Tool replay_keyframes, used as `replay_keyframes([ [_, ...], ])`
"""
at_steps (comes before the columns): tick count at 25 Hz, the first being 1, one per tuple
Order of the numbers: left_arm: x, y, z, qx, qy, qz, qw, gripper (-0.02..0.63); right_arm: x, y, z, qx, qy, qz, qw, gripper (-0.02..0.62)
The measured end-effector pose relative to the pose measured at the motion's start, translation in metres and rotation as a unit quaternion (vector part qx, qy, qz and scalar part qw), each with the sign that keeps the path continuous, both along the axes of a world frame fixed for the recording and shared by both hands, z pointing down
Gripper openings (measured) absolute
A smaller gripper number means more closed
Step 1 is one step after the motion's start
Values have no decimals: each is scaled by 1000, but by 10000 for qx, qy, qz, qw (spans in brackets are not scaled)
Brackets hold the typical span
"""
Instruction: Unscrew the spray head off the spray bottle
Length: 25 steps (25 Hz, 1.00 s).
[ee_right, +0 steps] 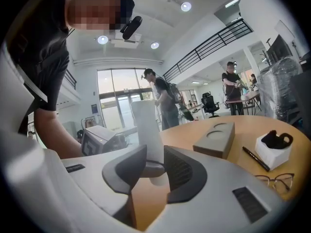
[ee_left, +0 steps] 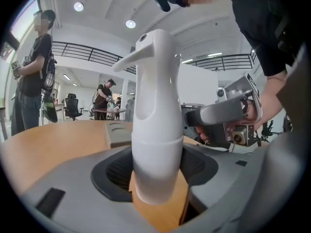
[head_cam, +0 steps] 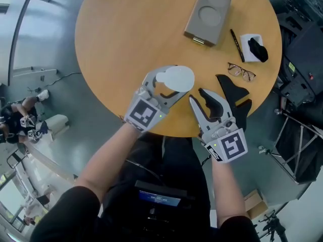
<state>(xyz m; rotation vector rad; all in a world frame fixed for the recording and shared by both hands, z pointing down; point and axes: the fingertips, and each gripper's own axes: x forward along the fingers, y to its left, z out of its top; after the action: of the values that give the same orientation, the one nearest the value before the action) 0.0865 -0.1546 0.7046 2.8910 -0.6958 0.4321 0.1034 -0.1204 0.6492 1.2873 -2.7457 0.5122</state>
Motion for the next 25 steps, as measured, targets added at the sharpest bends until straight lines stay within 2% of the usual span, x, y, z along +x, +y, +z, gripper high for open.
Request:
replay_keyframes([
  [5, -15, 19, -66, -8, -40, -129, 9999, 307, -26, 21, -70, 220, -15, -283, 9994, 106],
  [11, -29, 45, -146, -77, 93, -111, 9999, 307, -49, 46, -150, 484, -20, -520, 9975, 115],
  [20, -27, 72, -230, -77, 56, 331, 9994, 307, -54, 60, -244, 832, 91, -730, 9938, 132],
  [25, -22, 93, -262, -110, -62, 476, 9988, 307, -58, 69, -283, 1029, 200, -798, 9913, 182],
])
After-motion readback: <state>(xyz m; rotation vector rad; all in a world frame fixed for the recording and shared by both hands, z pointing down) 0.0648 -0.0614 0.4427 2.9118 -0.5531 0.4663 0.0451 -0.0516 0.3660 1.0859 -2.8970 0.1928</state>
